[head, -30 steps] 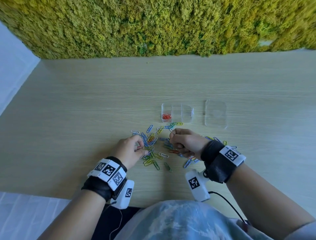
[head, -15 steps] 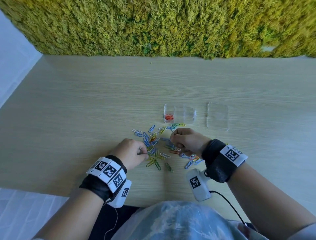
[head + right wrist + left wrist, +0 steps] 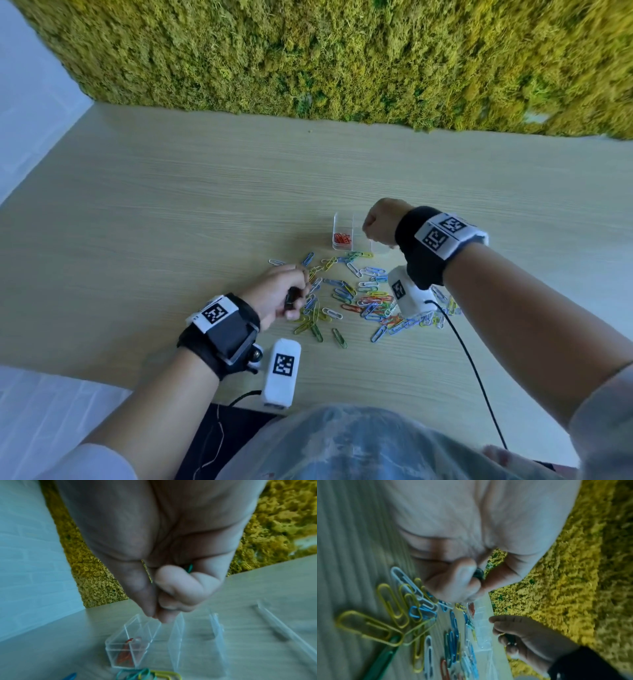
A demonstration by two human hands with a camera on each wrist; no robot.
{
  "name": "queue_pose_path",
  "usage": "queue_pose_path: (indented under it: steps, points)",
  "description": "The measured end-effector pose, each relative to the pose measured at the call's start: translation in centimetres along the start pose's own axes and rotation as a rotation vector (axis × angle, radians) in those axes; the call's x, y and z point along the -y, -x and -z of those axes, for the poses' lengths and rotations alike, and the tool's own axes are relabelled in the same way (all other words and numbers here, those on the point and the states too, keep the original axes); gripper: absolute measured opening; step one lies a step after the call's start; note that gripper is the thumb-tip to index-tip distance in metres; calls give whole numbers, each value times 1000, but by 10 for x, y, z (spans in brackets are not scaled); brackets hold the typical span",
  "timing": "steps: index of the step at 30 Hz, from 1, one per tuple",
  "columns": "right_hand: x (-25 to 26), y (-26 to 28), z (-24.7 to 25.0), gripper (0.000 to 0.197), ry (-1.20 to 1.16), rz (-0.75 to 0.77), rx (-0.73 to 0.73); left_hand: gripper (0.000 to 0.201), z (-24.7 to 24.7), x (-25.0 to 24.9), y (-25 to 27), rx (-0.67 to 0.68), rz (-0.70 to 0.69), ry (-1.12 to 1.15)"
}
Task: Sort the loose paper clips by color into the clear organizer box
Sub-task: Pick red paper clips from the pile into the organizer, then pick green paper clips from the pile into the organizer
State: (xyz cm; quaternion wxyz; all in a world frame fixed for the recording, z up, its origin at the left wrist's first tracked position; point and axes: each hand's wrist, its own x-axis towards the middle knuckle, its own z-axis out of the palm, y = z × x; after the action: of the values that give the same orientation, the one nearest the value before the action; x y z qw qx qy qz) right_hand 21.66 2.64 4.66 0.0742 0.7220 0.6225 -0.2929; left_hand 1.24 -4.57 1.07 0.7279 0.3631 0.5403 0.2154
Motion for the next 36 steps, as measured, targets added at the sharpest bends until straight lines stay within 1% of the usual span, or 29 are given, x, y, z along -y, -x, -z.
queue_pose_path:
  steps: [1, 4, 6, 8, 11, 15, 19, 22, 26, 30, 33, 36]
  points:
    - [3, -1, 1, 29, 29, 0, -6, 22, -1, -1, -1, -17, 10, -90]
    - [9, -3, 1, 30, 91, 19, -22, 13, -4, -6, -4, -45, 28, -495]
    - [11, -2, 1, 32, 112, 28, -33, 7, -9, -12, -6, -24, -23, -686]
    - [11, 1, 1, 33, 121, 27, -40, 8, -13, -19, -11, -26, -72, -745]
    - [5, 8, 2, 34, 110, 53, -80, 14, -20, -28, -22, -52, -141, -851]
    - [-14, 19, 1, 35, -23, 45, -101, 18, -40, -46, -37, -80, -240, -1037]
    - [-37, 27, -6, 28, -194, -7, -98, 26, -65, -65, -56, -128, -345, -1220]
    - [-51, 36, -9, 26, -212, -34, -108, 31, -83, -76, -65, -122, -358, -1333]
    - [-63, 44, -15, 29, -249, -35, -120, 32, -99, -84, -73, -65, -335, -1504]
    - [-68, 46, -20, 30, -294, -49, -118, 34, -103, -84, -76, -49, -349, -1563]
    - [-65, 44, -25, 29, -281, -63, -105, 35, -99, -81, -76, -62, -383, -1538]
    - [-62, 42, -31, 29, -241, -76, -86, 31, -89, -79, -75, -90, -449, -1491]
